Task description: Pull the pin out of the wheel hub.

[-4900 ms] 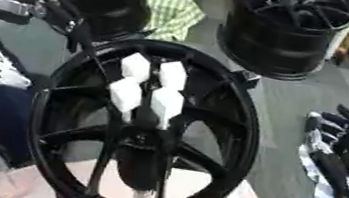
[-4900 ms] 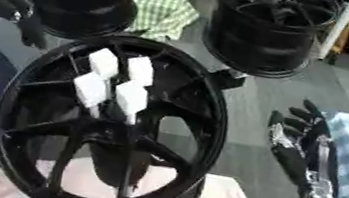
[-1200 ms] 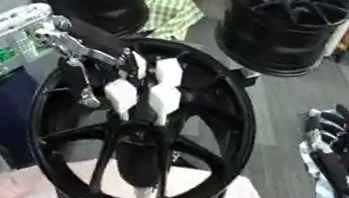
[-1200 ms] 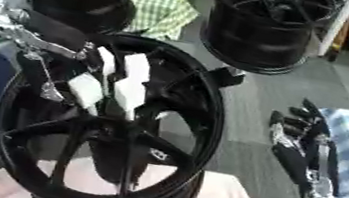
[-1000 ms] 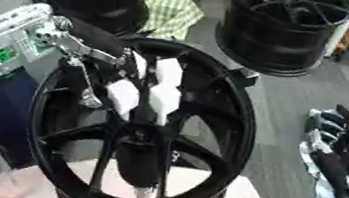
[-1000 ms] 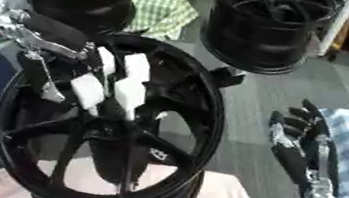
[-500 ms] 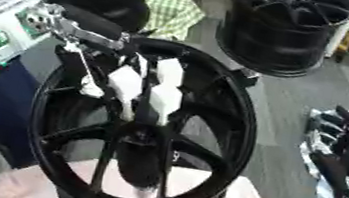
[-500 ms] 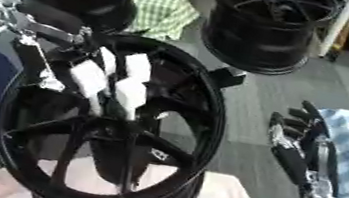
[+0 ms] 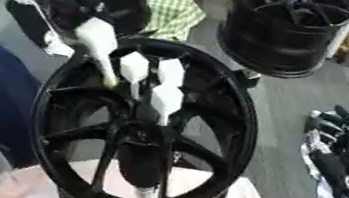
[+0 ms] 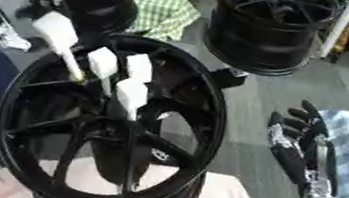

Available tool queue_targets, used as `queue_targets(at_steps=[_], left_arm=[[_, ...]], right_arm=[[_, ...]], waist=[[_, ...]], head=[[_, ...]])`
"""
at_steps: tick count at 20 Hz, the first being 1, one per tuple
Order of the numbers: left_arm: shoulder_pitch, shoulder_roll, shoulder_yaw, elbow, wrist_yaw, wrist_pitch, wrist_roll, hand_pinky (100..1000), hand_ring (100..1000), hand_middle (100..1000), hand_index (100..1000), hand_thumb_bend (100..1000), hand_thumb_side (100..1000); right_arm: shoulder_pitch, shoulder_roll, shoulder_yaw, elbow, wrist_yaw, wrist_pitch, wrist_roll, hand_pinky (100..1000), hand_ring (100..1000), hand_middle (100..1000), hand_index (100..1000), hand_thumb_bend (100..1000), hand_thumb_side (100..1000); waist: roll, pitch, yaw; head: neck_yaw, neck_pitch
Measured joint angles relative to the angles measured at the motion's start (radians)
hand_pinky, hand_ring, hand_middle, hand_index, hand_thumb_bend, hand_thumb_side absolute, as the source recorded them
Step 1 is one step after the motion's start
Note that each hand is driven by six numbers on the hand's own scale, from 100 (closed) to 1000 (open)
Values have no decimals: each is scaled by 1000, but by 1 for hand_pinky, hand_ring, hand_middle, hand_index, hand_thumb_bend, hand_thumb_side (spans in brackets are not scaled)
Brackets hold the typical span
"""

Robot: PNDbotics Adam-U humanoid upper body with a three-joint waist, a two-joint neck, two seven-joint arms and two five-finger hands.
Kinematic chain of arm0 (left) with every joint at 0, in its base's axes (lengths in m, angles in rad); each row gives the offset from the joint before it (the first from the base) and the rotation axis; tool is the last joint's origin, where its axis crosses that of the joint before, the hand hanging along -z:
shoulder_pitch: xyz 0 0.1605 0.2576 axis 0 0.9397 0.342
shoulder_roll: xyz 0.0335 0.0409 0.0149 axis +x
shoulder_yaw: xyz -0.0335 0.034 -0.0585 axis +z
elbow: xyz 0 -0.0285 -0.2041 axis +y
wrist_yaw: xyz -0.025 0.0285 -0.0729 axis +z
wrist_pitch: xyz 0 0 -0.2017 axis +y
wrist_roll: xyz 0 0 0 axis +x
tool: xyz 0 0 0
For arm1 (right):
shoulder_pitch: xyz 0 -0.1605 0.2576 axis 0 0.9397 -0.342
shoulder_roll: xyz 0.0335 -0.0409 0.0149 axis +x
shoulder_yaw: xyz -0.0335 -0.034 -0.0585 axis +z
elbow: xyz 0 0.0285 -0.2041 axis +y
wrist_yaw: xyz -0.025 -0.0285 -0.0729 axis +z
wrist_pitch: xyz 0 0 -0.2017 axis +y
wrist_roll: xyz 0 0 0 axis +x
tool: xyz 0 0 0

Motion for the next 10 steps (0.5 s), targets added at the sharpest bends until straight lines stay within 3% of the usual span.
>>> queue_targets(at_steps=[5, 10], left_arm=[[147, 59, 136, 31, 6, 17, -11, 500, 292, 495, 662, 224, 218], [285, 54, 207, 105, -53, 29, 9, 538, 338, 557, 721, 251, 224]], right_arm=[[-1, 0, -3, 3, 0, 3, -3, 704, 736, 749, 921, 276, 374], [-6, 0, -6, 3, 0, 5, -6, 704, 736, 749, 921, 276, 374]], waist=[[-13, 0, 6], [-27, 4, 9]], head=[[-10, -8], [-13, -14]])
